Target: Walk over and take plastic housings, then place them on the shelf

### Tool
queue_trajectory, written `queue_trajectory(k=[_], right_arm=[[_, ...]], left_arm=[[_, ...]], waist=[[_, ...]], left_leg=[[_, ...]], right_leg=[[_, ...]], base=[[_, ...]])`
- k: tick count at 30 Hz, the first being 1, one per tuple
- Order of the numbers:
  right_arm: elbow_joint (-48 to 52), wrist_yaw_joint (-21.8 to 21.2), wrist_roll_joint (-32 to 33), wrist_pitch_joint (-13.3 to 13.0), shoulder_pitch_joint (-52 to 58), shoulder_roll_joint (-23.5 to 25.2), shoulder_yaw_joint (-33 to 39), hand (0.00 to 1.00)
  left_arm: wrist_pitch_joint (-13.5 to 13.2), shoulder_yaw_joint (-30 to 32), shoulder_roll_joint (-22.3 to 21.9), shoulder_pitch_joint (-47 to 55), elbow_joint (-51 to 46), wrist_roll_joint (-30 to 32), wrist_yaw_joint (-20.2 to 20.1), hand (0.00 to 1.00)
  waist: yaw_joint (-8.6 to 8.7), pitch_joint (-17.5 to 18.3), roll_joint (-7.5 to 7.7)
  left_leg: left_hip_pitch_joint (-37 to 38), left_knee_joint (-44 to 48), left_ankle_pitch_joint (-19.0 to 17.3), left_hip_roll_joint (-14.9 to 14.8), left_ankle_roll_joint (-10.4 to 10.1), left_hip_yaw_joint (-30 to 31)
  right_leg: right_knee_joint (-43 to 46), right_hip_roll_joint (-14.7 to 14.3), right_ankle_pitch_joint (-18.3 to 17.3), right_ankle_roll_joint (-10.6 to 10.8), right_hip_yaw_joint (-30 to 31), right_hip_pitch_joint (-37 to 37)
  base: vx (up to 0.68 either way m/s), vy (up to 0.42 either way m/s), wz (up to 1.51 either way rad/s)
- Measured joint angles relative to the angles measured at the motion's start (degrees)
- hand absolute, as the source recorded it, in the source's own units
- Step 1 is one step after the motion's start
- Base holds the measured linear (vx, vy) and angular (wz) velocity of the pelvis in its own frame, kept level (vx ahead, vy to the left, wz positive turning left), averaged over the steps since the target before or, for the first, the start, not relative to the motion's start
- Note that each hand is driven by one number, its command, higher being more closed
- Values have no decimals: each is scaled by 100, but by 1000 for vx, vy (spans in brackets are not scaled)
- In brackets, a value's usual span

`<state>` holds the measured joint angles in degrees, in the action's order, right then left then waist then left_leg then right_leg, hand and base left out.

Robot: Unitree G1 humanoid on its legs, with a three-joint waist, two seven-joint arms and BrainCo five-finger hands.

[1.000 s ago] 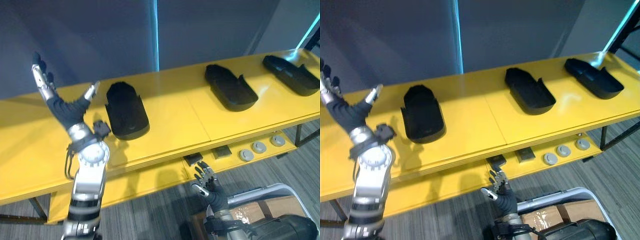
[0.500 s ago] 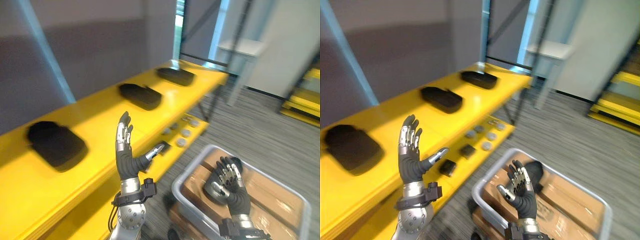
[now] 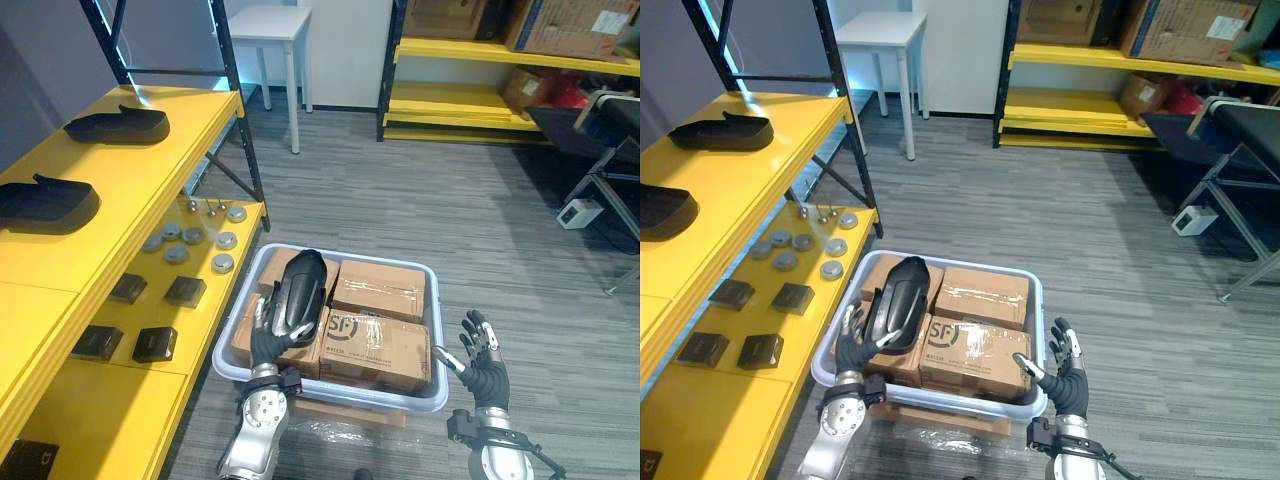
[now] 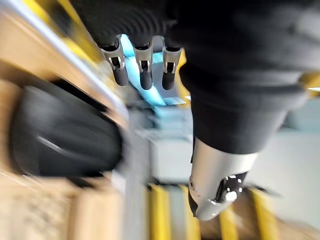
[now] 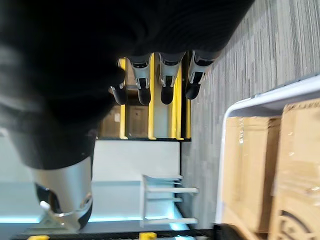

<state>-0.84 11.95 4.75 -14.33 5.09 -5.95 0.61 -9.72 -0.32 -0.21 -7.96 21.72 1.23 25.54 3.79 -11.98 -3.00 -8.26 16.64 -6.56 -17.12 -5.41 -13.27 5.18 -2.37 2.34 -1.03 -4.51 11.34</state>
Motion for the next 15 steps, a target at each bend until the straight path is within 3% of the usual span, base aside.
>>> queue_trajectory(k=[2,4,5,7,9,13,15], right_arm=[[-635,240,-128,137,-623,-84,19,0],[-1094,442,-310,237,-1226,-105,96,0],[-1452,618,-355,289,-1636,-106,130,0],[-1773,788,-394,375,-2148,-90,150,0],[-2186,944,-575,515,-2833,-78,177,0],[-3041,1582,-810,857,-4200,-77,879,0],[-3173,1821,-851,916,-4622,-124,1090,0]], left_arm=[[42,319,-1,57,359,0,163,0],[51,523,24,202,476,-2,233,0],[59,610,77,352,543,-2,296,0],[99,626,138,554,666,0,322,0],[101,685,156,793,708,2,333,0],[77,549,150,915,1053,1,311,0],[55,530,133,900,1201,-2,282,0]], waist=[[-136,-144,3],[-294,-313,-56],[-461,-342,-40],[-630,-441,-42],[-738,-594,-89],[-940,-890,-142],[-953,-1048,-138]], left_leg=[[-400,268,-21,219,17,452],[-514,-242,50,473,69,568],[-472,-559,305,589,-76,602],[-436,-912,546,808,8,586],[-486,-930,621,954,77,613],[-610,-884,649,1159,121,756],[-656,-884,659,1216,137,812]], right_leg=[[-58,180,27,-28,-144,-29],[-78,292,45,11,-272,-15],[-100,343,82,86,-254,79],[-338,511,205,221,-290,77],[-509,646,318,296,-316,38],[-685,828,426,400,-444,-47],[-687,881,441,423,-464,-23]], base=[[-33,41,52],[-39,123,42],[-21,136,25],[31,109,21],[49,126,21],[50,102,23],[16,72,12]])
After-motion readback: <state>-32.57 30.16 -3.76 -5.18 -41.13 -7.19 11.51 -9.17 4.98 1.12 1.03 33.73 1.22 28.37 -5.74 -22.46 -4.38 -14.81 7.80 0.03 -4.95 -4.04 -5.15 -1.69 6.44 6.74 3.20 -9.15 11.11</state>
